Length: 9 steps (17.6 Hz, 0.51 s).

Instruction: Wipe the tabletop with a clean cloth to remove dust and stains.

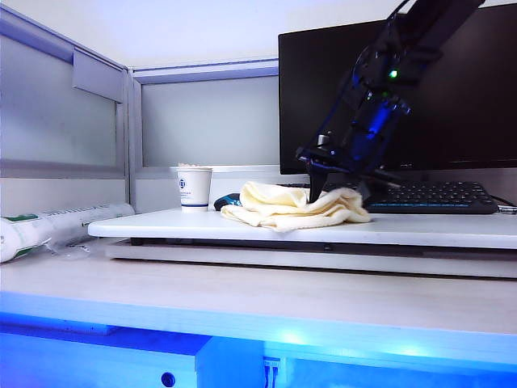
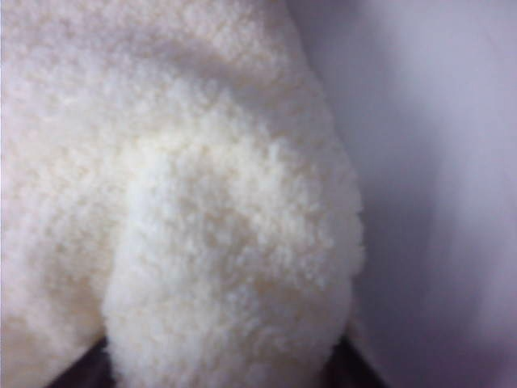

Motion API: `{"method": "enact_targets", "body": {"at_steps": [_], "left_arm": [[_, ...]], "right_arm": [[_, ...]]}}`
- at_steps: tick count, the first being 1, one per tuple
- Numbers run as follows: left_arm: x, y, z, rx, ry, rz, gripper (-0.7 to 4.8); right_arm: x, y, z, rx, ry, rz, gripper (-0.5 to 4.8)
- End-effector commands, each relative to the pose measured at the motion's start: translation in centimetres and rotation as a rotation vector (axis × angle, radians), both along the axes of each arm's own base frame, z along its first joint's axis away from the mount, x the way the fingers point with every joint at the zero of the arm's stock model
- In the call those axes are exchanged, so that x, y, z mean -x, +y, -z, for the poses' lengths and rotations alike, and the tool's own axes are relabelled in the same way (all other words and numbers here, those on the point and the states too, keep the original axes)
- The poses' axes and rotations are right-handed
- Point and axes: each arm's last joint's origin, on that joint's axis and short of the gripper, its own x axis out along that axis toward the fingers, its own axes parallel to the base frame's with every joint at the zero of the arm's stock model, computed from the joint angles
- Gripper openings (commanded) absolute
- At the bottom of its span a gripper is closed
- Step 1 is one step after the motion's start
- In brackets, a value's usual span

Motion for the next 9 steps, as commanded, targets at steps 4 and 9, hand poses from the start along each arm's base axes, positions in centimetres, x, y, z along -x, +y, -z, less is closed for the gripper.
{"method": "enact_targets", "body": {"at_steps": [4,9], "left_arm": [[0.0,0.0,0.0,0.000,-0.003,0.004,0.05],[0.0,0.0,0.0,0.000,-0.003,0.004,0.62]], "right_arm": [[1.5,-0.6,-6.1,-0.041,-0.157,0.004,4.57],[3.6,-1.0,-11.0,-0.098,-0.254,-0.027,4.73]]}}
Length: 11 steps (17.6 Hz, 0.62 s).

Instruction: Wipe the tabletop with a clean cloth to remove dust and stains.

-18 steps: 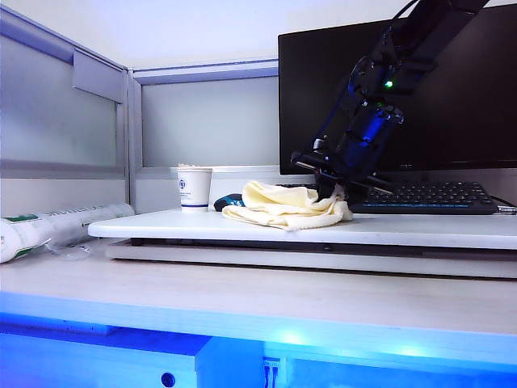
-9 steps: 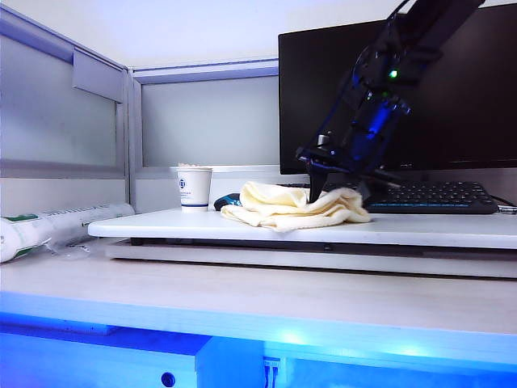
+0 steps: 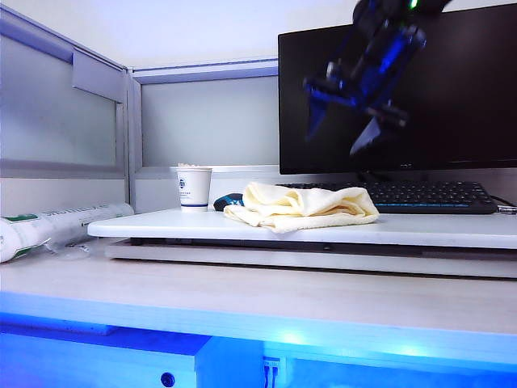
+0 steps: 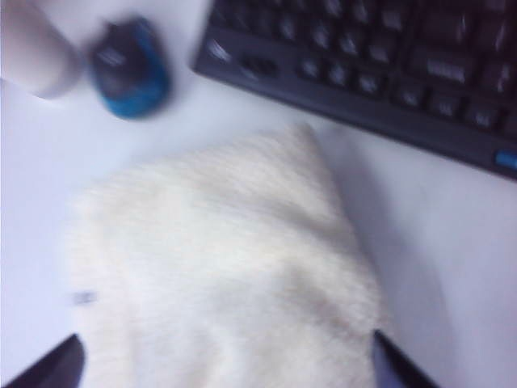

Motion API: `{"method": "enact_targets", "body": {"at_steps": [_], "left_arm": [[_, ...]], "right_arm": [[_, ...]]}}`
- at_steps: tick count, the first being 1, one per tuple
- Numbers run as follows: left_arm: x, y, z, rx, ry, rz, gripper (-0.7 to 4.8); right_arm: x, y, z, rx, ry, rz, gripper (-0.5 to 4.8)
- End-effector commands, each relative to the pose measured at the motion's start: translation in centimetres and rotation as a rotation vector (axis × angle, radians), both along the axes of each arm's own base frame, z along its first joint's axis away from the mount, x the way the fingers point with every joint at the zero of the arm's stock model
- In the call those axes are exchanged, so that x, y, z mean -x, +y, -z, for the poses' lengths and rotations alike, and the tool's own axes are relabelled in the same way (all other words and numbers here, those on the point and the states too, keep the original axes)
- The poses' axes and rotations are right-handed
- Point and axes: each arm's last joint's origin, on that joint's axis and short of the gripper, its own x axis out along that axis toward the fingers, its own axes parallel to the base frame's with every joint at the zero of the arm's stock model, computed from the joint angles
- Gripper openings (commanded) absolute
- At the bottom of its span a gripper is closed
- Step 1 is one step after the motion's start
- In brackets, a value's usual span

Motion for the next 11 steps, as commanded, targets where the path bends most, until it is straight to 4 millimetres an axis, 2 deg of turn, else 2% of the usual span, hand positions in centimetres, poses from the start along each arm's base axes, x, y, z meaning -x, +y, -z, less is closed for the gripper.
{"method": "enact_targets", "body": {"at_steps": [1,3,8,11], "left_arm": [[0.0,0.0,0.0,0.000,-0.003,0.003,0.62],[0.0,0.0,0.0,0.000,-0.003,0.003,0.62],[-0.1,0.1,0.0,-0.008,-0.005,-0.032,0.63],[-0.2,0.3,0.0,-0.021,-0.006,-0.119,0.63]], "right_arm": [[1.7,-0.3,-3.2,-0.032,-0.057,-0.024,4.73],[2.9,-0.6,-5.2,-0.042,-0.087,-0.026,4.72],[7.9,-1.9,-12.4,-0.081,-0.286,-0.033,4.65],[11.1,-2.7,-15.6,-0.058,-0.384,-0.055,3.72]]}}
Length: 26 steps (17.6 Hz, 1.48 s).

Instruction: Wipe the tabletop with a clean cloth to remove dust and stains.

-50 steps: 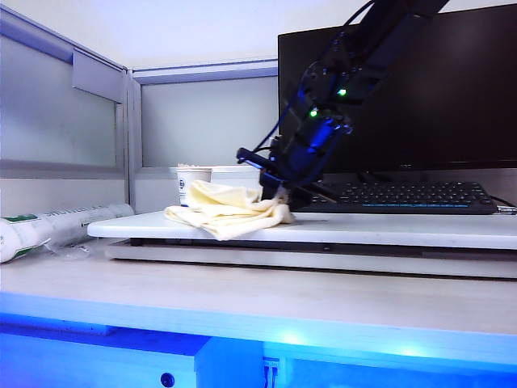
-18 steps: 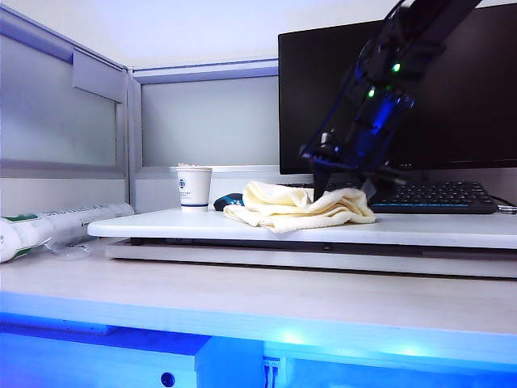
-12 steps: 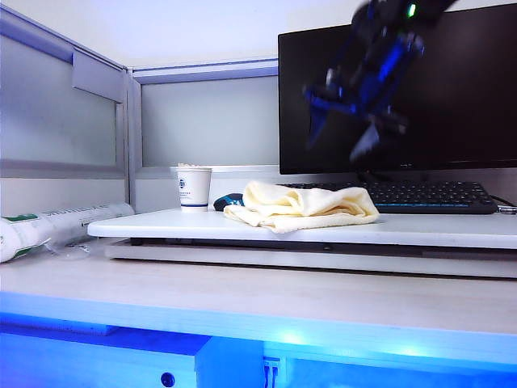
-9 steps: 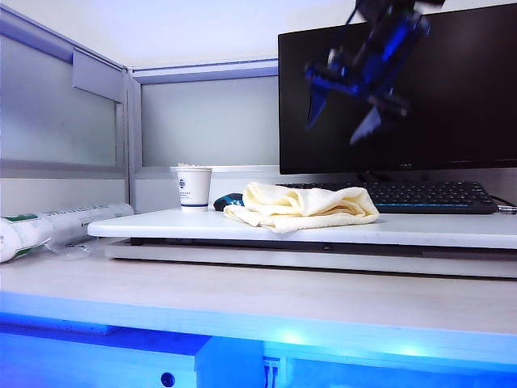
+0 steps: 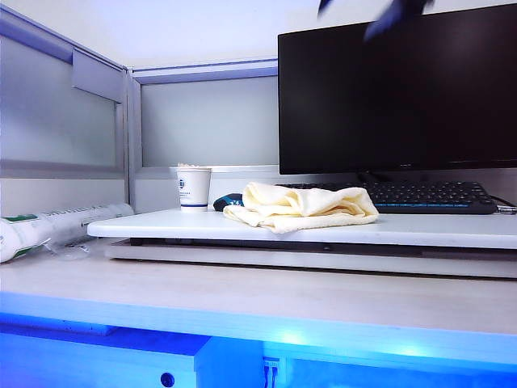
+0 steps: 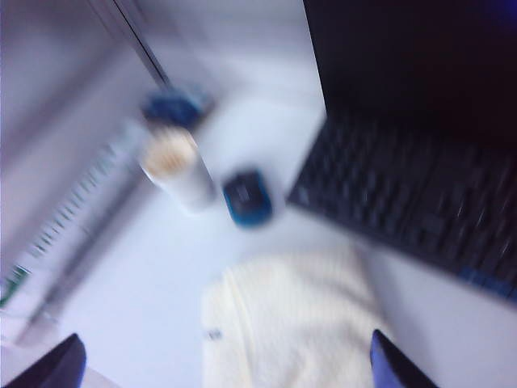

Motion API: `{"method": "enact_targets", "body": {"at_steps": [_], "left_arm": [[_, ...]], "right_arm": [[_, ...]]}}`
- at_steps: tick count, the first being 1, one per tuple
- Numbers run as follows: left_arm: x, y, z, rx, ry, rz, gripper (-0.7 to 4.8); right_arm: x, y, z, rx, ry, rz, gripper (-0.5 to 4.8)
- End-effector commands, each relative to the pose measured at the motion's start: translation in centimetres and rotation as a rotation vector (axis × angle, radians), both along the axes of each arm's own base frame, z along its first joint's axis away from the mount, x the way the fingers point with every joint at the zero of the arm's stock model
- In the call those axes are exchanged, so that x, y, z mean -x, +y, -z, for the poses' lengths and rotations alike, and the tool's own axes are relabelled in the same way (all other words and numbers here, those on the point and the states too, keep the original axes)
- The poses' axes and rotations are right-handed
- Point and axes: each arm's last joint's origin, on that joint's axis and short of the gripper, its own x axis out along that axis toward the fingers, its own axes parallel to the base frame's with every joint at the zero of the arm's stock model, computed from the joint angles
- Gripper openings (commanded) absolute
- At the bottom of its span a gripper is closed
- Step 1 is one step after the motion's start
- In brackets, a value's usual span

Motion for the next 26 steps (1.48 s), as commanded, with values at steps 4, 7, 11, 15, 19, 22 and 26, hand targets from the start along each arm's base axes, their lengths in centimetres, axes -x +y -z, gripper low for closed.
{"method": "enact_targets", "body": {"at_steps": [4,7,11,15,19,22,26], "left_arm": [[-0.3,0.5,0.0,-0.033,-0.005,-0.200,0.62],[-0.4,0.7,0.0,-0.046,-0.005,-0.288,0.62],[-0.5,1.0,0.0,-0.058,-0.005,-0.370,0.62],[-0.5,1.0,0.0,-0.058,-0.006,-0.370,0.62],[-0.6,1.2,0.1,-0.072,-0.005,-0.461,0.62],[-0.5,1.5,0.7,-0.140,0.047,-0.556,0.54],[-0.5,1.5,0.7,-0.187,0.027,-0.547,0.46]], "right_arm": [[6.6,-1.8,-5.6,0.091,-0.198,0.003,2.24],[9.5,-2.8,-7.1,0.122,-0.245,0.010,1.20],[12.8,-4.3,-7.8,0.160,-0.256,0.046,-0.08],[17.6,-6.0,-4.5,0.186,-0.249,0.159,-0.08],[24.4,-7.8,2.0,0.162,-0.232,0.281,-0.08],[30.1,-9.2,17.3,0.118,-0.171,0.363,-0.09],[27.1,-8.6,23.5,0.091,-0.206,0.371,-0.08]]}}
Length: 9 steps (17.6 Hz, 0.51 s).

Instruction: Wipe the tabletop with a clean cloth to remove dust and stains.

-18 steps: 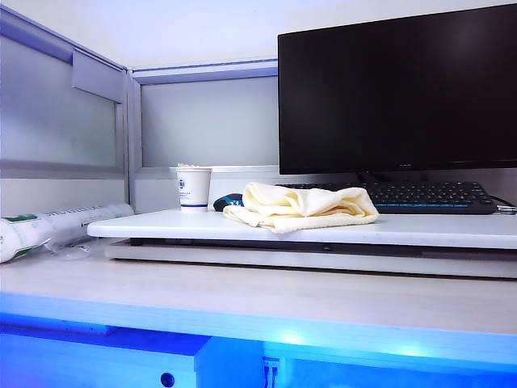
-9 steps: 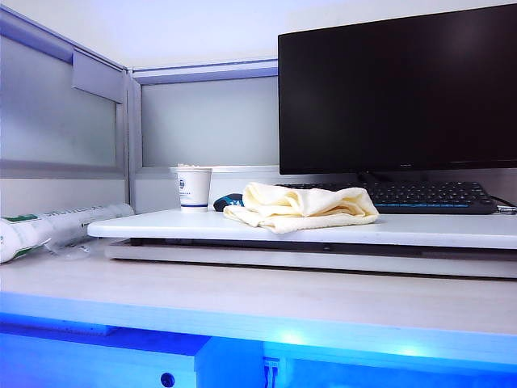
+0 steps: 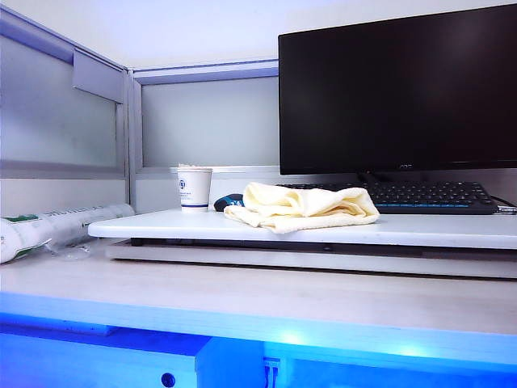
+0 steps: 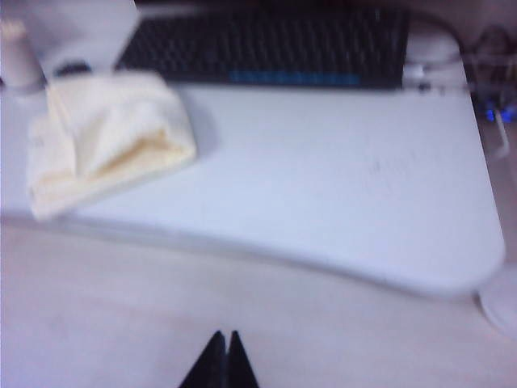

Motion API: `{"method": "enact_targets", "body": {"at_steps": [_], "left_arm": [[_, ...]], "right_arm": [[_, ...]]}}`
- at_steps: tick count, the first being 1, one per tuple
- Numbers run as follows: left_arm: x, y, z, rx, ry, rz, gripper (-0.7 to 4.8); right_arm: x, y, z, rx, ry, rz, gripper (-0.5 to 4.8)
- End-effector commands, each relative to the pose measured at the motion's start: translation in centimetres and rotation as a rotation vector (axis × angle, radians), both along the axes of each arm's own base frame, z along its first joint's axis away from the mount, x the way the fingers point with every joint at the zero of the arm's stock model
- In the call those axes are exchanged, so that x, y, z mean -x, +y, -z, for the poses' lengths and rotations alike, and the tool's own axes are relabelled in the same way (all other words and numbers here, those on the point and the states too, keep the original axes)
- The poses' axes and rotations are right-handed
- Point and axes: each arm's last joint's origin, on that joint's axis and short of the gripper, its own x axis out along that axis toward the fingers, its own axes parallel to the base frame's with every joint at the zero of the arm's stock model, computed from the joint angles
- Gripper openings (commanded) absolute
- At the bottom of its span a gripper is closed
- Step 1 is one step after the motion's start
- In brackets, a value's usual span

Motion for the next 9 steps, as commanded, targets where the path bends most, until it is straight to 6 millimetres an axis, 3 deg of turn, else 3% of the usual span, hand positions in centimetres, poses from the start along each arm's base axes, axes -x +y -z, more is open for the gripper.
{"method": "enact_targets", "body": {"at_steps": [1,5,9], "left_arm": [[0.0,0.0,0.3,-0.027,0.020,0.003,0.12],[0.0,0.0,0.3,-0.026,0.020,0.009,-0.06],[0.0,0.0,0.3,-0.029,0.022,-0.001,-0.06]], "right_arm": [[-1.9,0.3,4.3,-0.002,-0.013,0.009,-0.08],[-2.4,-1.0,6.1,0.000,0.030,0.031,-0.08],[-2.5,-1.2,9.6,0.028,0.151,0.038,-0.08]]}}
